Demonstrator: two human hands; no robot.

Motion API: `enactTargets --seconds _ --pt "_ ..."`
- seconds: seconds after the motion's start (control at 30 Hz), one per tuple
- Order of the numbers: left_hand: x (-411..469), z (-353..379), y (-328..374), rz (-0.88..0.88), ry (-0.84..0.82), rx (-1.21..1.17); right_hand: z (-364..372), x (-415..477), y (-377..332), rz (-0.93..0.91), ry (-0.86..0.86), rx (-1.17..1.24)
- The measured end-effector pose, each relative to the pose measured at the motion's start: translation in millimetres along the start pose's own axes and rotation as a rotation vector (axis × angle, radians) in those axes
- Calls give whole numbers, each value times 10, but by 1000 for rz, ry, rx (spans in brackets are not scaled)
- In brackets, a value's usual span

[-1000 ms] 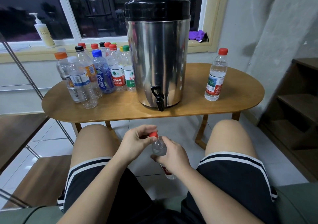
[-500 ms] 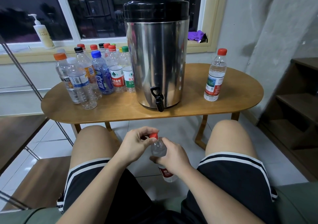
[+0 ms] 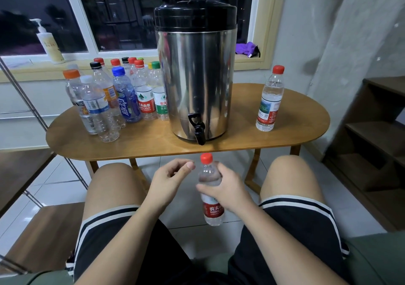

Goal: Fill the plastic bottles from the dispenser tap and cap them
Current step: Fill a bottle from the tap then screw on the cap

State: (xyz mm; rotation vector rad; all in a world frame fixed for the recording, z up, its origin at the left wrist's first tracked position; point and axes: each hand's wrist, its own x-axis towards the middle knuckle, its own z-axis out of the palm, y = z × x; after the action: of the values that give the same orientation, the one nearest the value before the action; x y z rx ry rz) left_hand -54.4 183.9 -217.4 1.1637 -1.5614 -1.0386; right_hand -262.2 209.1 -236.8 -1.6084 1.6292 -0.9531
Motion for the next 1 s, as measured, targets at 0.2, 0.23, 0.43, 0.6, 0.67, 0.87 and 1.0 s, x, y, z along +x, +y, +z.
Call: enactTargets --seconds 0.2,0.23,0.43,0.6,0.67,0.87,1.0 --pt "39 -9 -71 -57 42 45 -731 137 -353 -49 212 61" --pt "46 -1 -74 -58 40 66 -863 177 -433 -68 261 54" --pt "47 27 -73 -51 38 98 -1479 582 -847 -145 421 11" --pt "45 14 -83 -49 31 120 -1653 982 -793 -142 503 -22" --pt "47 8 -81 -49 27 133 -1651 1068 -708 -129 504 -45" --pt "47 -5 -64 -50 20 139 -1618 1149 -545 -87 479 -91" --pt "33 -12 -30 -63 31 121 -1462 1050 -181 -26 437 -246"
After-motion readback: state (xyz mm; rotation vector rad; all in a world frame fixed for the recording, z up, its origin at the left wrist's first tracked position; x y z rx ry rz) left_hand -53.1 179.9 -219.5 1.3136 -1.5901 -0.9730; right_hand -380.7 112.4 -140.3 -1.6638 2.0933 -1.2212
